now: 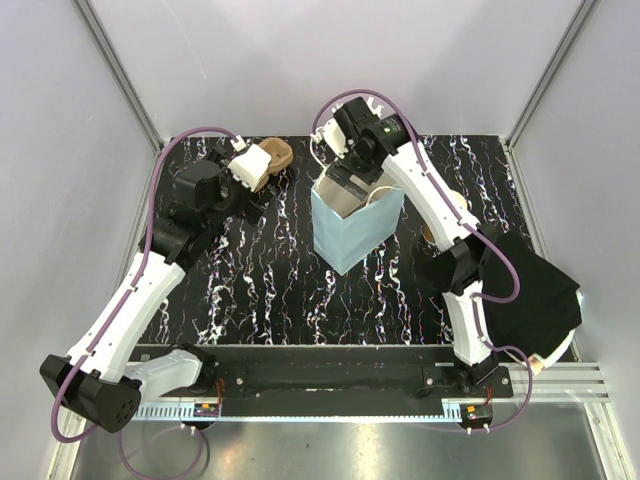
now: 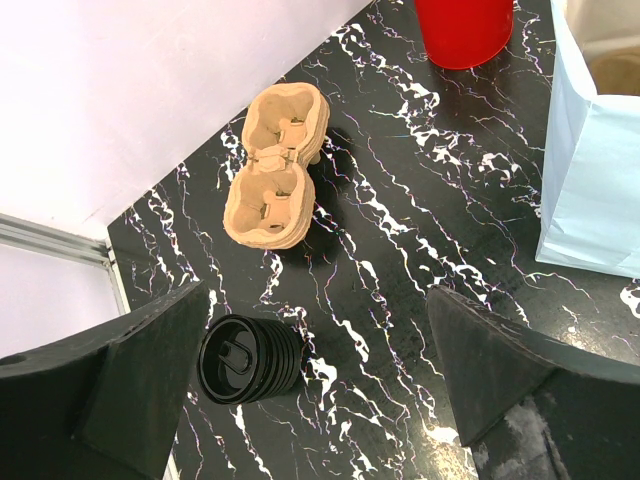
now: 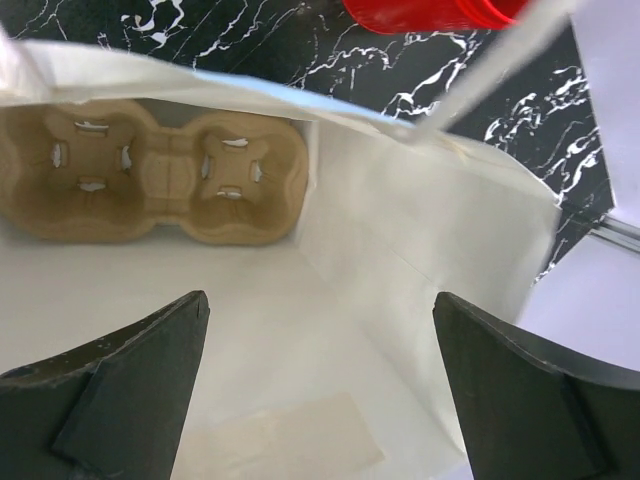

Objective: Pack the takeout coffee

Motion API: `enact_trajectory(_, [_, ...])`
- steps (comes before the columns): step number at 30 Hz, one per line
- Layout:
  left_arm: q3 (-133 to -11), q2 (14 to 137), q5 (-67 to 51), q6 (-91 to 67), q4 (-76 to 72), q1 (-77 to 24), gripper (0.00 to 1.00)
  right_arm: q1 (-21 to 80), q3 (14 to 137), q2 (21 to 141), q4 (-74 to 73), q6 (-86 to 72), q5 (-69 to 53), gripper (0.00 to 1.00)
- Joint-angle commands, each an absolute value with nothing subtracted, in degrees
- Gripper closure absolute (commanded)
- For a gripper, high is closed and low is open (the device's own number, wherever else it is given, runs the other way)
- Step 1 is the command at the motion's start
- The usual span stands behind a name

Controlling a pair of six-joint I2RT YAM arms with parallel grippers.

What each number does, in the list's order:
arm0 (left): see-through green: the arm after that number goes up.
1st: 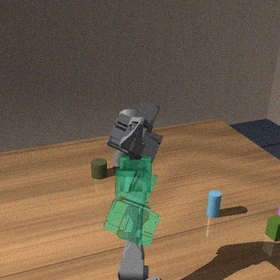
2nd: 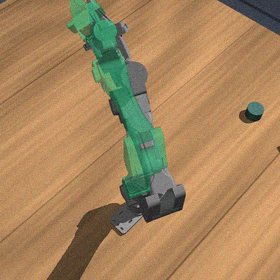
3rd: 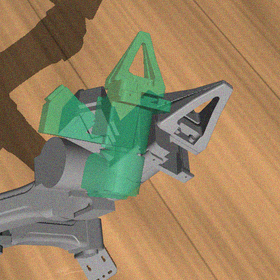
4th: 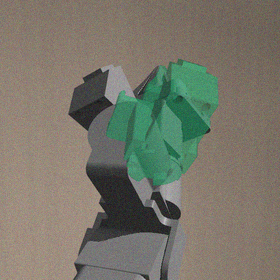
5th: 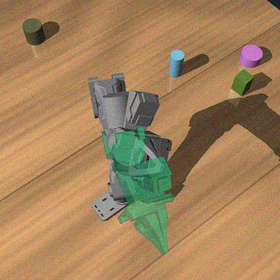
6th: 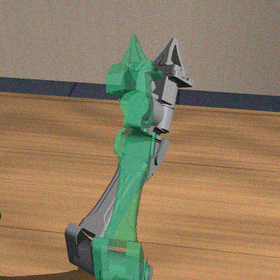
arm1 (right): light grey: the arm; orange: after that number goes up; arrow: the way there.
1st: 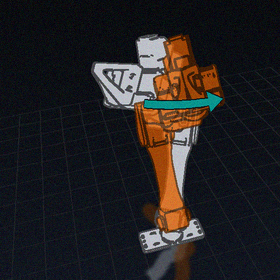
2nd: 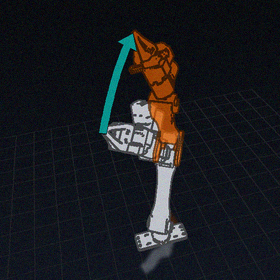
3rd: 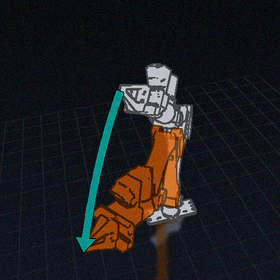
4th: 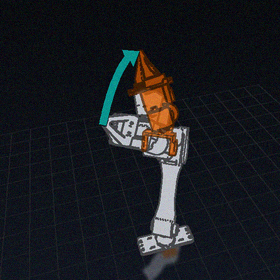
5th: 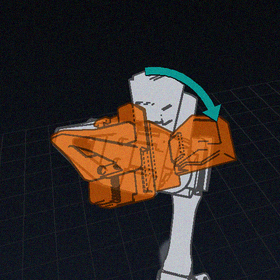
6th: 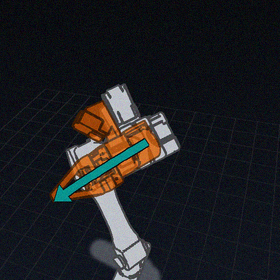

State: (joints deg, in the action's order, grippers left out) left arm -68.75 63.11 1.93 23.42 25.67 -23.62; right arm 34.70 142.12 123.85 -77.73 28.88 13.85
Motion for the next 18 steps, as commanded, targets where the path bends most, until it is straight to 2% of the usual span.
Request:
enact_trajectory(1, [-69.3,62.2,1.3,22.5,23.6,-23.4,0.01,34.5,144.7,118.7,-93.3,30.4,16.3,0.0])
enact_trajectory(18, [-70.2,62.5,1.8,22.6,24.0,-23.4,0.01,34.5,151.4,113.6,-93.3,29.4,10.3,0.0])
